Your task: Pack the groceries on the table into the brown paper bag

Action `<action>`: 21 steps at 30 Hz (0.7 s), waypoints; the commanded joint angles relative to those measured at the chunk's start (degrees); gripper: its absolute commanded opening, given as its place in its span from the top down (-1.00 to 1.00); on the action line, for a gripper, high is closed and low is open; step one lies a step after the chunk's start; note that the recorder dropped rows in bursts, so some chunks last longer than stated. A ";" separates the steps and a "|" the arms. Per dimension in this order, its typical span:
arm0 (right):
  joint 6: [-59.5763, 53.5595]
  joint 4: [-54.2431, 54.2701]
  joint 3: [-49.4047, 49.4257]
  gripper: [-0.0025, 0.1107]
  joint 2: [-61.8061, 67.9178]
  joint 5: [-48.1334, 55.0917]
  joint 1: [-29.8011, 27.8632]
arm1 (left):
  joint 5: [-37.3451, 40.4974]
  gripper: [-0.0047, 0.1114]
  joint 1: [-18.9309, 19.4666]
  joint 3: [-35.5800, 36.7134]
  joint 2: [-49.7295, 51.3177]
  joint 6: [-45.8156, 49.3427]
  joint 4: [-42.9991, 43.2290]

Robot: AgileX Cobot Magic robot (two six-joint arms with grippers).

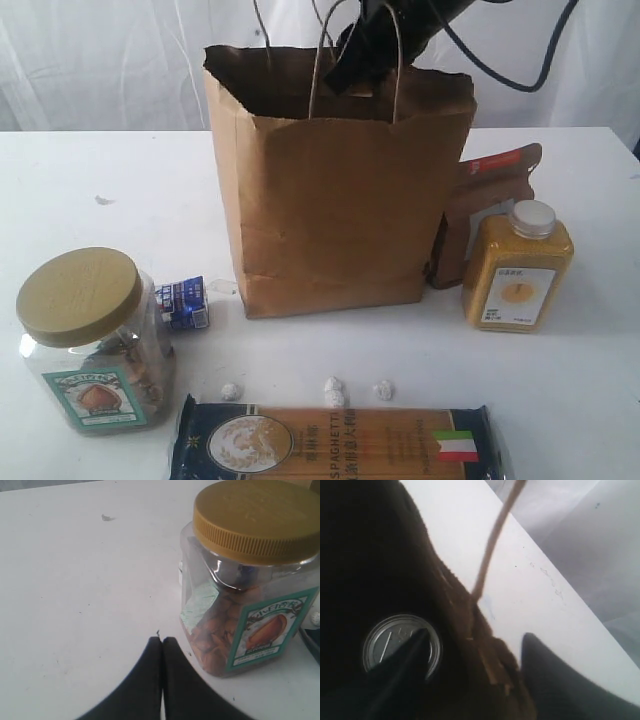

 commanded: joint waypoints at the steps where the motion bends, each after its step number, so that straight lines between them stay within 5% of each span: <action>1: 1.80 0.45 -0.53 -0.38 -1.05 0.27 0.02 | 0.13 0.92 0.09 0.38 -0.20 0.29 -0.04; 21: 10.32 -6.67 -0.41 -0.36 -18.21 8.86 0.02 | 0.13 0.92 0.09 0.38 -0.20 0.29 -0.04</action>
